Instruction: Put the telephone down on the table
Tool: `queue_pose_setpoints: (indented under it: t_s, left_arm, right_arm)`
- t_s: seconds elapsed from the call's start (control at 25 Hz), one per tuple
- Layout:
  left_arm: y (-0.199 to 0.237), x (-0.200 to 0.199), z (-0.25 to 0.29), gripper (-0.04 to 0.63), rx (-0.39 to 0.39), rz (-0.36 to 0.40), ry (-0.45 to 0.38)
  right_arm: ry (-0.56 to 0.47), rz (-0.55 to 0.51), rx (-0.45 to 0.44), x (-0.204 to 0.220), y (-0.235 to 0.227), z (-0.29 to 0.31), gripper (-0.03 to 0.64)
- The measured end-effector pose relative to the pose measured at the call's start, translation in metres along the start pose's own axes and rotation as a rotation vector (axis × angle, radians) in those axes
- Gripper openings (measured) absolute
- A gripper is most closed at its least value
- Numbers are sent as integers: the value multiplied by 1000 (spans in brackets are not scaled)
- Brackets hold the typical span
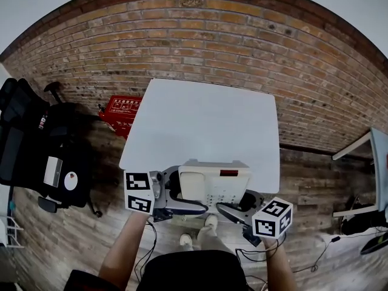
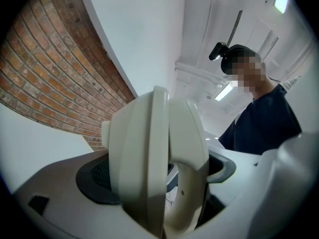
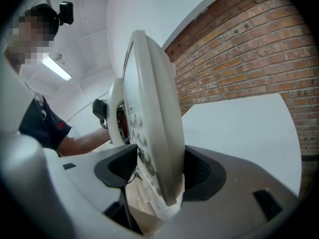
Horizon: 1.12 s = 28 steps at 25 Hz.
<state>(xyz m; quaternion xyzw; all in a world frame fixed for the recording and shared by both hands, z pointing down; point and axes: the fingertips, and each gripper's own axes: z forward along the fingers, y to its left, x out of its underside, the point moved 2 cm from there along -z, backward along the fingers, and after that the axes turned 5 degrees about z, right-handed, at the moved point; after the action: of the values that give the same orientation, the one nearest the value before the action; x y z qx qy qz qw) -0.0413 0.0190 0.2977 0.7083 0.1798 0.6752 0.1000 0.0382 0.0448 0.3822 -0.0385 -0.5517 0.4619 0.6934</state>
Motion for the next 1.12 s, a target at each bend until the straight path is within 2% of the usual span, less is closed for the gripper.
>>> queue_pose_setpoints:
  t_s: [1.12]
  left_arm:
    - [100,65,12,471,-39,-211,24]
  right_arm:
    - [100,186,-11,35,-90,42,259]
